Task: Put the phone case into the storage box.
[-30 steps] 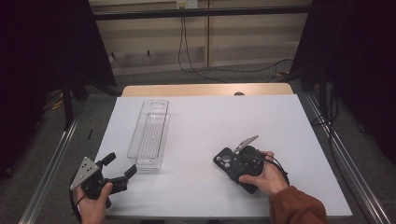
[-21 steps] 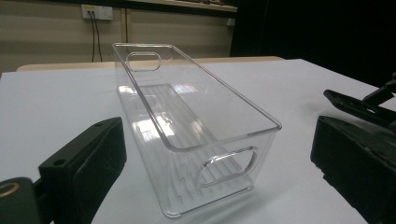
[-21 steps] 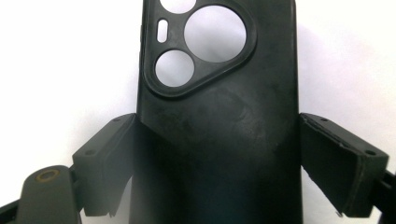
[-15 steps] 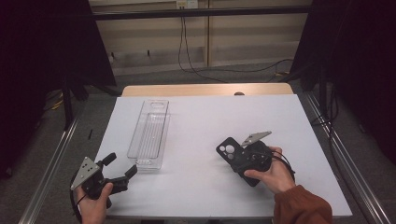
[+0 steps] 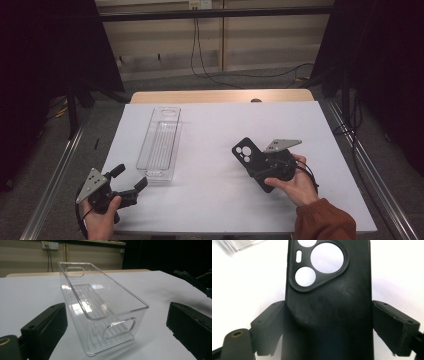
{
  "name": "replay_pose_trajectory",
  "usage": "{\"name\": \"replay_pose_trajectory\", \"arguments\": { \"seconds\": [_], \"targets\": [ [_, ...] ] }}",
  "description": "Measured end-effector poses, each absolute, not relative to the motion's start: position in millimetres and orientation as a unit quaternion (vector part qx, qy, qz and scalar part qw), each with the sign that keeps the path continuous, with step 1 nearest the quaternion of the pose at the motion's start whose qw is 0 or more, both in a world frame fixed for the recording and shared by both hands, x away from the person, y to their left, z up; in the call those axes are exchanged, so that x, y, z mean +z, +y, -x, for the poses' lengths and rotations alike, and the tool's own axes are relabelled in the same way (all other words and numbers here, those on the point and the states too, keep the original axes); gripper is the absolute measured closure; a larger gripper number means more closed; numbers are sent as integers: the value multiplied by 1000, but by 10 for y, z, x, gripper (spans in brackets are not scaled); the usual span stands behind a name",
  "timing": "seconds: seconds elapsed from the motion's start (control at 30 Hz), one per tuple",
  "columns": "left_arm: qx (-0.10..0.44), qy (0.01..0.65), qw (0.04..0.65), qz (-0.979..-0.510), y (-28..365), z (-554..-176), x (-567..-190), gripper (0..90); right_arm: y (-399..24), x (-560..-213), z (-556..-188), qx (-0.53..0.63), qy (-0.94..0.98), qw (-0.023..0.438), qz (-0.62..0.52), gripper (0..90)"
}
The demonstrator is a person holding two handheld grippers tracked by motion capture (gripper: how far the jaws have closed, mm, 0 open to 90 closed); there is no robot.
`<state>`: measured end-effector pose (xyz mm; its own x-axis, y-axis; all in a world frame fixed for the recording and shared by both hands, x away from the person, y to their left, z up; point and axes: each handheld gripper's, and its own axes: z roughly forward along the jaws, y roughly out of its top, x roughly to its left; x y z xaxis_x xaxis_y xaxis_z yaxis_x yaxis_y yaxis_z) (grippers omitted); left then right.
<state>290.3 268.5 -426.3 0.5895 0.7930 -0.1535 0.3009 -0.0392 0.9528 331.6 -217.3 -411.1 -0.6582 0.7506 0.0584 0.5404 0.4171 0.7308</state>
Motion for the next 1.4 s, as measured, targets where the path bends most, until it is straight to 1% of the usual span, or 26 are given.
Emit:
{"name": "replay_pose_trajectory", "arguments": {
  "seconds": [0.33,0.7,0.9,1.1,1.27,1.4],
  "targets": [
    [213,398,568,-688,2648,-2899,-4267,35,-2262,-4162,-3249,419,812,161,-374,147],
    [213,392,566,-693,2635,-2897,-4261,32,-2333,-4133,-3133,467,778,198,-371,146],
    [209,390,566,-696,2624,-2896,-4259,32,-2386,-4231,-3088,493,759,200,-376,146],
    [209,387,567,-697,2626,-2895,-4253,31,-2396,-4245,-3046,512,749,203,-370,145],
    [204,386,570,-696,2622,-2898,-4251,31,-2403,-4265,-3003,525,746,200,-358,145],
    [196,386,569,-699,2614,-2909,-4248,31,-2396,-4252,-3000,539,743,188,-350,144]
  ]
}}
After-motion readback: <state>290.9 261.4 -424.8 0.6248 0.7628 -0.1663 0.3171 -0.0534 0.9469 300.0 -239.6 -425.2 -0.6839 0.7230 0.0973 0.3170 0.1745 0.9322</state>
